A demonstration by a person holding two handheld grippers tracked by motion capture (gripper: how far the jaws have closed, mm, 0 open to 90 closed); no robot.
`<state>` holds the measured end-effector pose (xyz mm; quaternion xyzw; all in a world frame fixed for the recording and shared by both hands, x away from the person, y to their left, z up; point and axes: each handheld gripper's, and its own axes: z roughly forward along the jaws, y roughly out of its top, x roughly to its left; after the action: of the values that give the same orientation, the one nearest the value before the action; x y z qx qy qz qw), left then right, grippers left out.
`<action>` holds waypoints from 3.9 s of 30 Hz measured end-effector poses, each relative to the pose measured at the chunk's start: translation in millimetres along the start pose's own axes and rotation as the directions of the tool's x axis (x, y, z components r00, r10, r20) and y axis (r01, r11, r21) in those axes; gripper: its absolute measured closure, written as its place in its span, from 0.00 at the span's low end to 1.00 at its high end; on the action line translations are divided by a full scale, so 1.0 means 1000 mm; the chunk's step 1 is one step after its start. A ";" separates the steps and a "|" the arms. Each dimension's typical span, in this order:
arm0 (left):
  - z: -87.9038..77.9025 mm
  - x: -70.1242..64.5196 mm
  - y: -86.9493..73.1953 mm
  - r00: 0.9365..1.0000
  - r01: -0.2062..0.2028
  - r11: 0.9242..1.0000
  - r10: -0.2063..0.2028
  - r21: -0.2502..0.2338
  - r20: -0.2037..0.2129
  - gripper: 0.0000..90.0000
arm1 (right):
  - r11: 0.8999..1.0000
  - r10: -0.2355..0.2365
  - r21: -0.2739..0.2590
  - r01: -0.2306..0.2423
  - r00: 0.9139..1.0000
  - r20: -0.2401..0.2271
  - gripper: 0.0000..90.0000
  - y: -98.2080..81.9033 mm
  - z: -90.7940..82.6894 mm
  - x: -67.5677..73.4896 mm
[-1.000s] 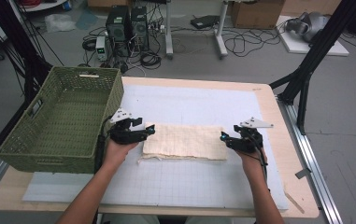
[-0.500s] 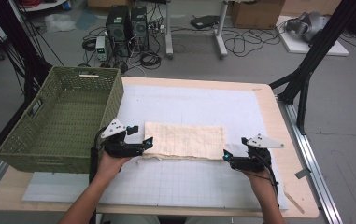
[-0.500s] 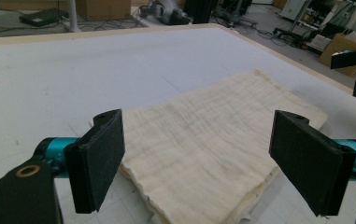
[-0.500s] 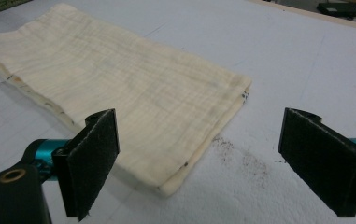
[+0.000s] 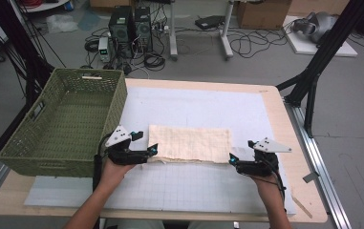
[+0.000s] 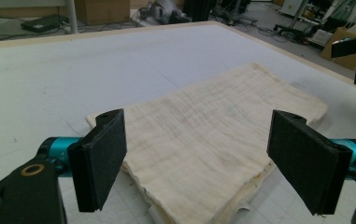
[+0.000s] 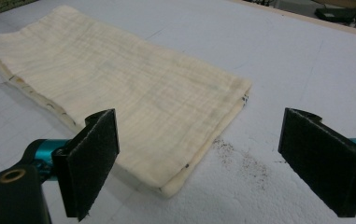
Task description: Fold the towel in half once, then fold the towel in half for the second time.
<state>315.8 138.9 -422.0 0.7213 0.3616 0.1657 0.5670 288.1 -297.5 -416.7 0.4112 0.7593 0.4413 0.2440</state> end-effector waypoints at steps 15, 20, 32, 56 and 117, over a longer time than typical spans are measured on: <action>0.001 0.003 -0.001 1.000 0.019 1.000 -0.019 0.006 -0.006 0.23 | 1.000 0.023 0.001 -0.023 1.000 0.009 0.13 -0.003 0.000 -0.003; 0.002 0.003 -0.002 1.000 0.020 1.000 -0.020 0.010 -0.004 0.23 | 1.000 0.018 0.002 -0.018 1.000 0.007 0.13 -0.002 0.001 -0.002; 0.004 0.006 0.009 0.998 0.047 0.999 -0.047 -0.003 -0.028 0.21 | 1.000 -0.001 0.014 0.001 1.000 -0.006 0.13 -0.003 0.005 0.000; 0.067 0.046 0.024 0.984 0.127 0.982 -0.107 0.138 -0.140 0.37 | 1.000 0.010 0.011 -0.010 1.000 -0.018 0.13 -0.004 0.006 -0.002; 0.086 0.052 0.005 0.987 0.063 0.957 -0.018 0.284 -0.159 0.94 | 0.981 0.106 0.166 -0.100 0.994 -0.025 0.36 0.033 0.097 -0.047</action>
<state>409.0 115.3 -452.3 0.7737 0.4394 0.1549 0.4293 398.1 -282.4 -434.8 0.4613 0.7748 0.3961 0.1732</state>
